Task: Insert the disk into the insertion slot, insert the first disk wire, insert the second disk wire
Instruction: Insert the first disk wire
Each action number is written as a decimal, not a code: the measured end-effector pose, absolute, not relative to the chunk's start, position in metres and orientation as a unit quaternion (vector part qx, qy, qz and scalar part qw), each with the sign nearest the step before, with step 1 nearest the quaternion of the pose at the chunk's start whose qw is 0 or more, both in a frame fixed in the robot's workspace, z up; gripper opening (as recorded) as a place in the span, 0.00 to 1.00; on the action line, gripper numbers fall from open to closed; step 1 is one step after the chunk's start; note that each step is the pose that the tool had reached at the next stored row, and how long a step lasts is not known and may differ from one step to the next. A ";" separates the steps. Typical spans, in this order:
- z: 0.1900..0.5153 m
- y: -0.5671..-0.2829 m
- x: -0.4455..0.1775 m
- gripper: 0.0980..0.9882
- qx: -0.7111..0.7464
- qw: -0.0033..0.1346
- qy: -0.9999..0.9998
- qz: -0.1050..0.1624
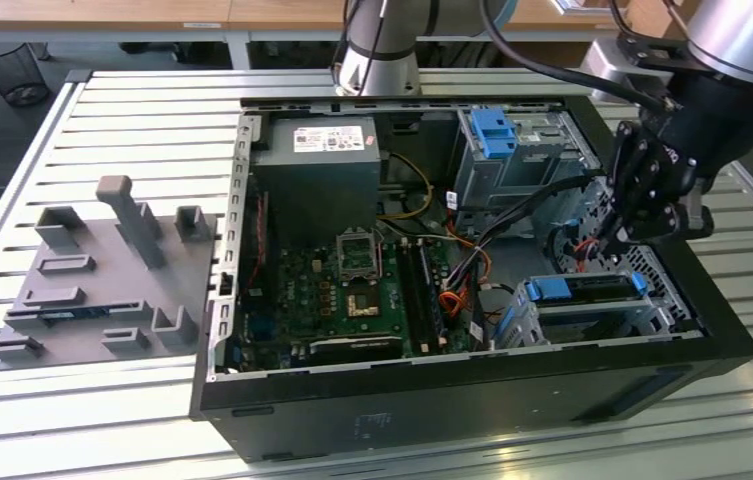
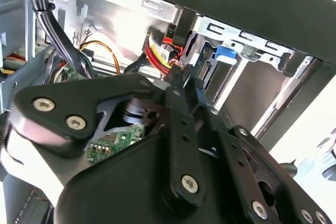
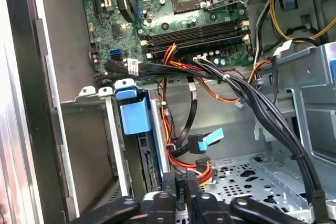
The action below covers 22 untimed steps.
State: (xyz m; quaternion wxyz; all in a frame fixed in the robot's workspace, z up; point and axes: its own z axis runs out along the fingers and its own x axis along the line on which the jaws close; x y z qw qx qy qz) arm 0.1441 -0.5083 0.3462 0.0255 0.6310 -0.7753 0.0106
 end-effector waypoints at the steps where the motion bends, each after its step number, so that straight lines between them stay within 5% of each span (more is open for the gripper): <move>1: 0.346 -0.508 0.144 0.11 0.630 0.026 -0.776 0.011; 22: 0.343 -0.509 0.138 0.08 0.701 0.018 -0.713 0.022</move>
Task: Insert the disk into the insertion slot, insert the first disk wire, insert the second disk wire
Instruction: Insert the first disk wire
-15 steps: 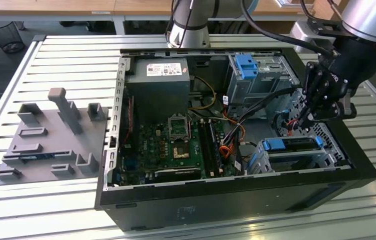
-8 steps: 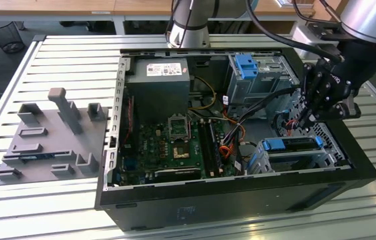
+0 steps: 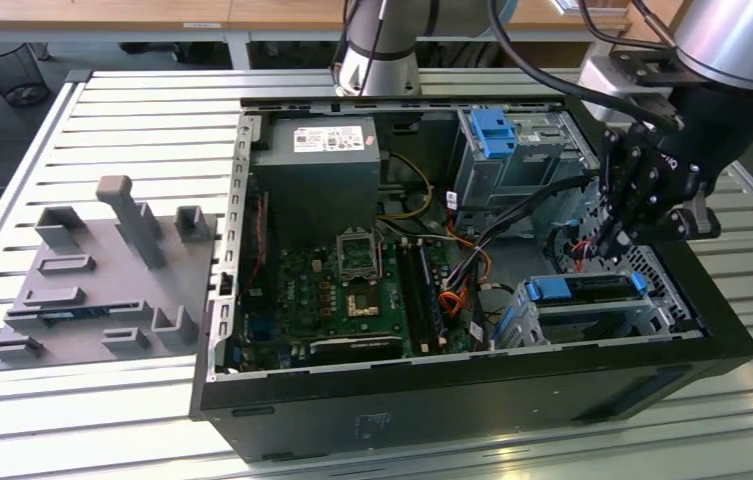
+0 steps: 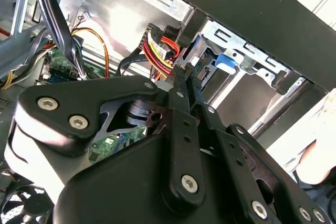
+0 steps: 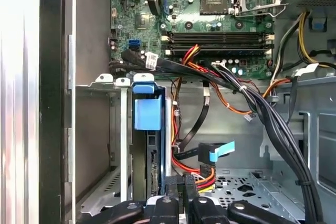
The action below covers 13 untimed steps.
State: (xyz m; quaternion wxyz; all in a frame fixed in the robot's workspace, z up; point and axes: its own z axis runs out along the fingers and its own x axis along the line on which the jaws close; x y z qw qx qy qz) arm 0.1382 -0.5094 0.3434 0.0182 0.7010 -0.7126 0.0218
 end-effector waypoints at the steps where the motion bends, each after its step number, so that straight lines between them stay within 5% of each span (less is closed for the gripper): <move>1: 0.343 -0.510 0.138 0.08 0.702 0.017 -0.712 0.023; 13: 0.341 -0.520 0.134 0.08 0.706 0.012 -0.707 0.028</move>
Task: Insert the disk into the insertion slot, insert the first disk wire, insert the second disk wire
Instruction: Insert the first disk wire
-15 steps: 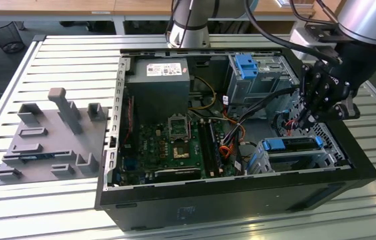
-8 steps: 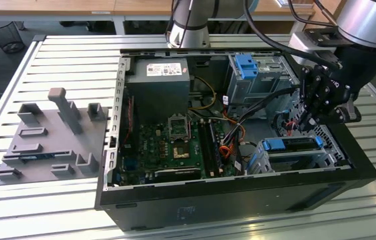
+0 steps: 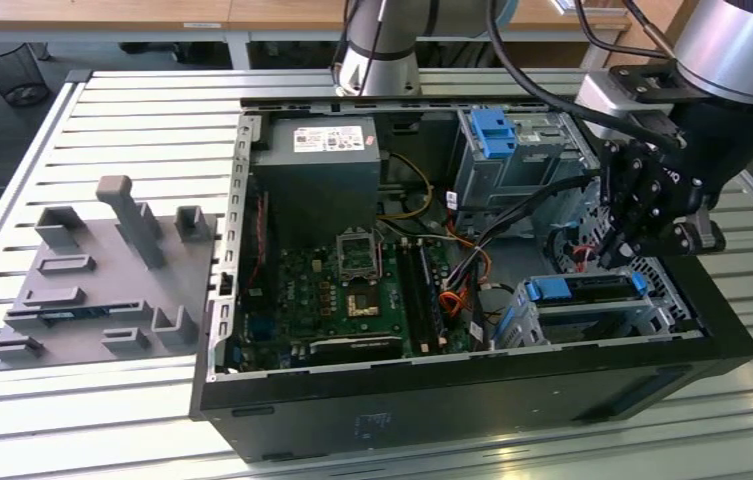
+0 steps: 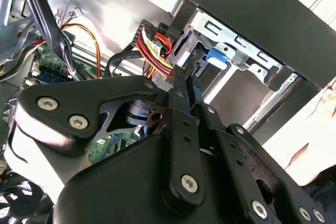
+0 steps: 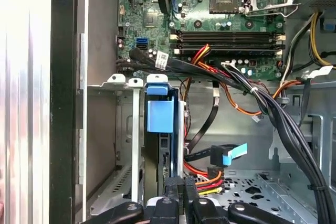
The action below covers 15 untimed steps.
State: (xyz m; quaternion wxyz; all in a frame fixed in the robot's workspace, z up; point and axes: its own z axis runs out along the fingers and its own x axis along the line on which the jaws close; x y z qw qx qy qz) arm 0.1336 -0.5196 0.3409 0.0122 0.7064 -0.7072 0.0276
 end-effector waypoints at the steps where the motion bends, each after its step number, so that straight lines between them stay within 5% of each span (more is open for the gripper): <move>1: 0.341 -0.520 0.132 0.08 0.707 0.012 -0.707 0.028; 15: 0.335 -0.529 0.128 0.08 0.709 0.004 -0.704 0.035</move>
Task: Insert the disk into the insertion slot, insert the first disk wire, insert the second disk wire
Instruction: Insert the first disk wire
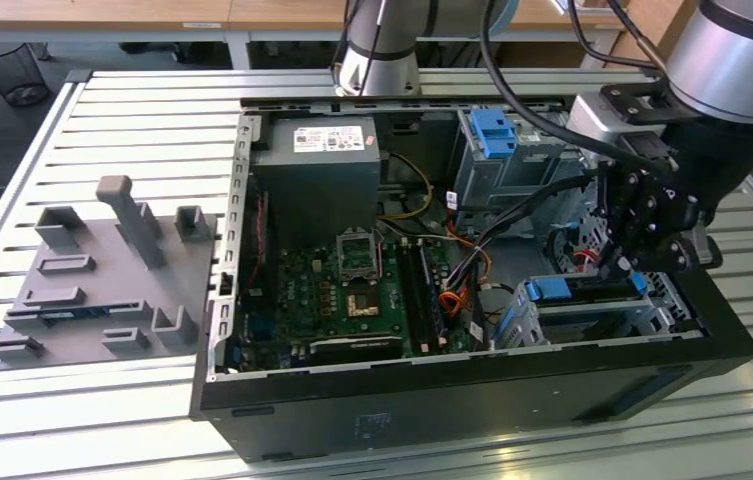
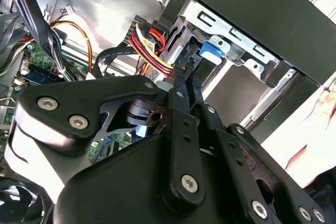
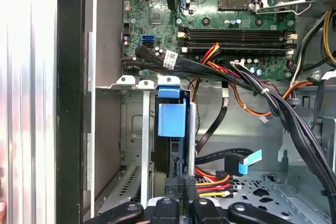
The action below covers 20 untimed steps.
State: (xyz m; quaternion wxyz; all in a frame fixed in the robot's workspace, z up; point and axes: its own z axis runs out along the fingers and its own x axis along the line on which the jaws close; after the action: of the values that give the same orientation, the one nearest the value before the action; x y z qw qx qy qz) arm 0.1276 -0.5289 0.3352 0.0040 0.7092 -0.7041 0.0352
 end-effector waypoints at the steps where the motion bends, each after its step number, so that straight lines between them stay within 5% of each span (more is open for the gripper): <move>1: 0.335 -0.529 0.128 0.08 0.709 0.004 -0.704 0.035; 20: 0.332 -0.530 0.129 0.08 0.709 0.003 -0.704 0.034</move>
State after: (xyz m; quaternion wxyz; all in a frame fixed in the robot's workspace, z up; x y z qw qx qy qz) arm 0.1285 -0.5295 0.3318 0.0032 0.7092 -0.7042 0.0344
